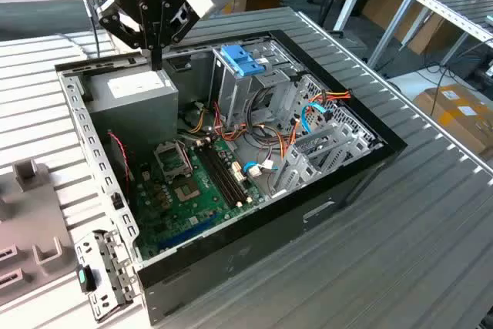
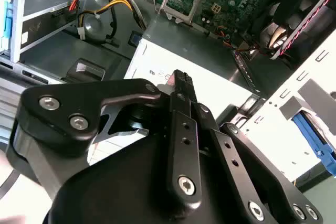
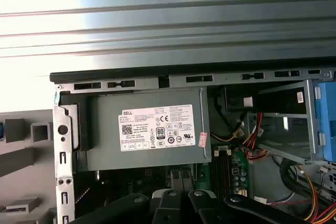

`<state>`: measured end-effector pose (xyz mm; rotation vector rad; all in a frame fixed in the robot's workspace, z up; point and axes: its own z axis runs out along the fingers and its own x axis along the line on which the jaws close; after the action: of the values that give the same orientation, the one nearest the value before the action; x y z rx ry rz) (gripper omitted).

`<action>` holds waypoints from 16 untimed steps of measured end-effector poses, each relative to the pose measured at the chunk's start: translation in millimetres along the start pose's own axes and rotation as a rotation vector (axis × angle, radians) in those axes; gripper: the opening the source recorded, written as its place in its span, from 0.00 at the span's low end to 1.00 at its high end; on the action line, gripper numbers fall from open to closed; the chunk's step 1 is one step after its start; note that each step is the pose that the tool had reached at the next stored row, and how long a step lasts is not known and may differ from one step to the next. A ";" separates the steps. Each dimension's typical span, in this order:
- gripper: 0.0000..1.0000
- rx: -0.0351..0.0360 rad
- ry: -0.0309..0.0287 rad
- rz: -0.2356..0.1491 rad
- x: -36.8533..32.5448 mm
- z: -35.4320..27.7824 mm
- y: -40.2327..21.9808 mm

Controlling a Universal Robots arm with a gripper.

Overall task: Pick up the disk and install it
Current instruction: 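Reach for the disk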

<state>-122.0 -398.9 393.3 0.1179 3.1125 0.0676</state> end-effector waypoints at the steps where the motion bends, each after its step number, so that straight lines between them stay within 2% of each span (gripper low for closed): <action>1: 0.11 0.0000 0.0000 0.000 0.0 0.0 0.0; 16: 0.11 0.0000 -0.0001 0.000 6.0 -0.2 -0.4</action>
<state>-128.0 -398.9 393.3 0.1179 3.1125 0.0676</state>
